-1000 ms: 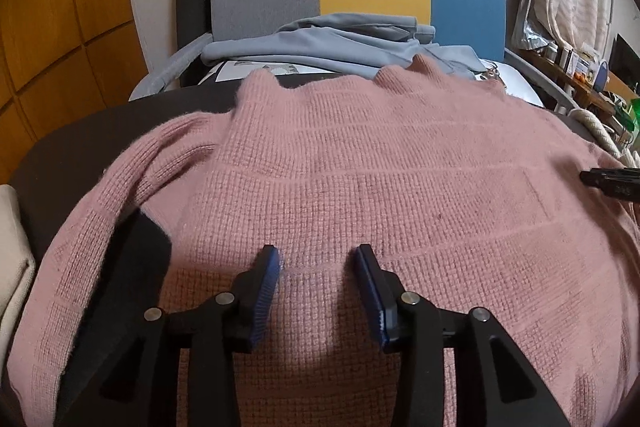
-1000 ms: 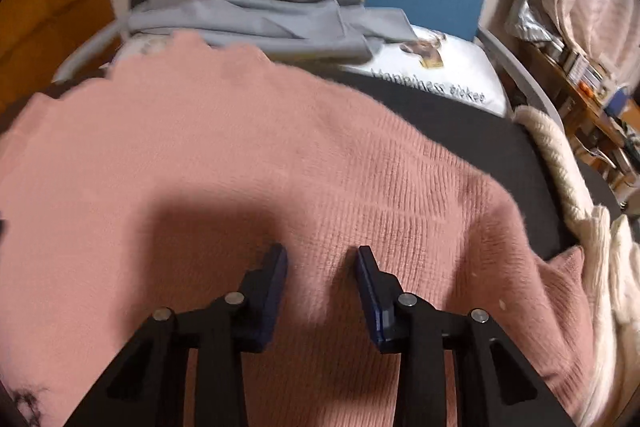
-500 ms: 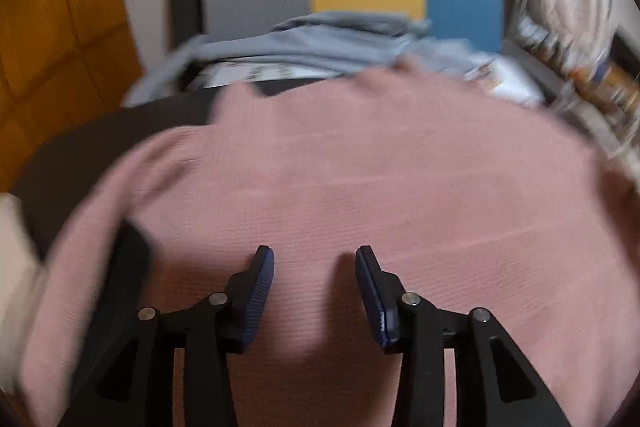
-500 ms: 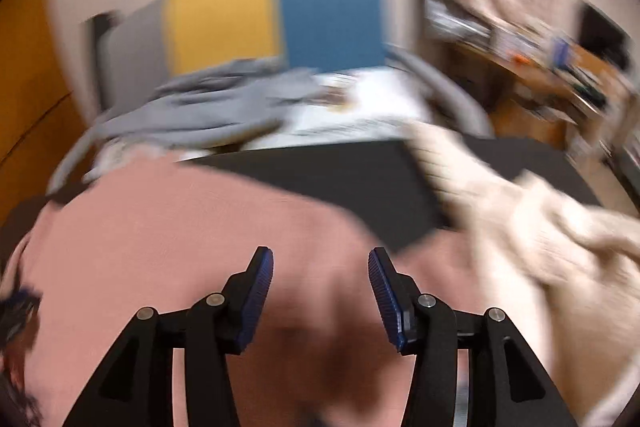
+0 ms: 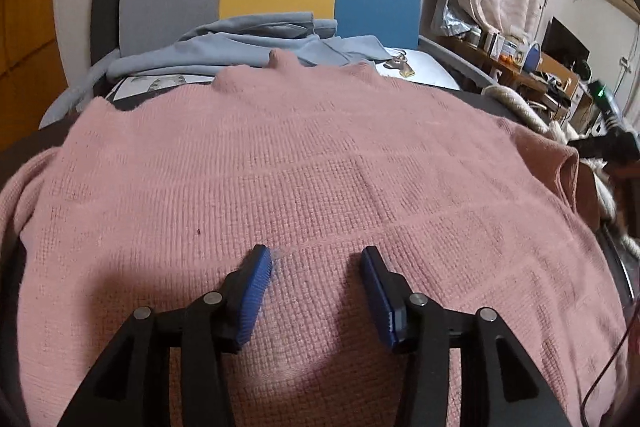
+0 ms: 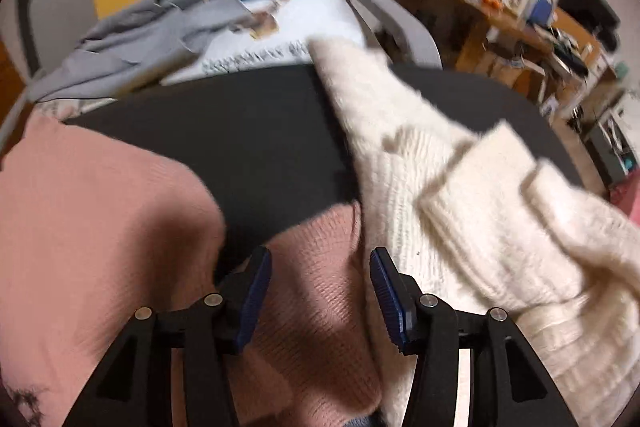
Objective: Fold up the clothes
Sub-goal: 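Grasp the sweater sleeve cuff with the right tool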
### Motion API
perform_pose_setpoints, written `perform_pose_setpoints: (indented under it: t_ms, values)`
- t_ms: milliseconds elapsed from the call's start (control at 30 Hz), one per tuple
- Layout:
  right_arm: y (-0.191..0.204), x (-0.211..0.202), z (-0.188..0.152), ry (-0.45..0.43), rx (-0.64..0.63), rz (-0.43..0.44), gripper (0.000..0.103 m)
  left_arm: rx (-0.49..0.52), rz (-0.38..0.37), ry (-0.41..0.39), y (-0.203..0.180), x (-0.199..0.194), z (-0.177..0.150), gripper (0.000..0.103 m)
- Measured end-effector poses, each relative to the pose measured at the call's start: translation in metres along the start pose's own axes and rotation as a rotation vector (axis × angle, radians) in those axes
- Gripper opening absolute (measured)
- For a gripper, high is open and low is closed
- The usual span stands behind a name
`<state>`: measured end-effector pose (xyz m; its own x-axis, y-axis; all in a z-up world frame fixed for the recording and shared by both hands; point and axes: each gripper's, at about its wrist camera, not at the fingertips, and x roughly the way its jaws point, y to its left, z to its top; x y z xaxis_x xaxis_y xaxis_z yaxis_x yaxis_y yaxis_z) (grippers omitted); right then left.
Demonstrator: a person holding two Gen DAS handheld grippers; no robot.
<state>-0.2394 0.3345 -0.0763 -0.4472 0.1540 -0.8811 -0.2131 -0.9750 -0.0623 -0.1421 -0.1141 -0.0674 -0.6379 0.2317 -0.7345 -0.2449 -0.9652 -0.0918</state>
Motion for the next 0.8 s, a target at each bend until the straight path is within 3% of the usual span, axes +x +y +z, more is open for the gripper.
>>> perform_pose_setpoints:
  t_ms: [67,100,133,233,400,567,800]
  values:
    - [0.000,0.009,-0.004,0.006,-0.002,-0.016,0.044,0.011,0.013,-0.002,-0.002,0.002,0.001,0.049]
    - [0.002,0.009,-0.006,-0.011,-0.014,-0.009,0.022,0.016,0.019,-0.003,-0.002,0.003,0.001,0.049]
    - [0.006,0.007,-0.008,-0.018,-0.029,0.015,0.010,0.017,0.021,-0.004,-0.003,0.002,0.000,0.049]
    - [0.009,-0.011,-0.010,-0.066,-0.031,0.033,0.010,0.006,0.009,-0.004,-0.001,0.001,-0.001,0.049]
    - [-0.008,-0.076,0.000,-0.244,-0.007,-0.004,0.010,0.005,0.006,-0.005,0.002,-0.001,-0.001,0.049]
    - [-0.045,-0.117,0.029,-0.330,-0.002,-0.176,0.010,0.007,0.008,-0.005,0.002,-0.002,-0.001,0.049]
    - [-0.123,-0.100,0.047,-0.278,0.104,-0.444,0.010,0.011,0.013,-0.007,0.001,-0.002,-0.001,0.049]
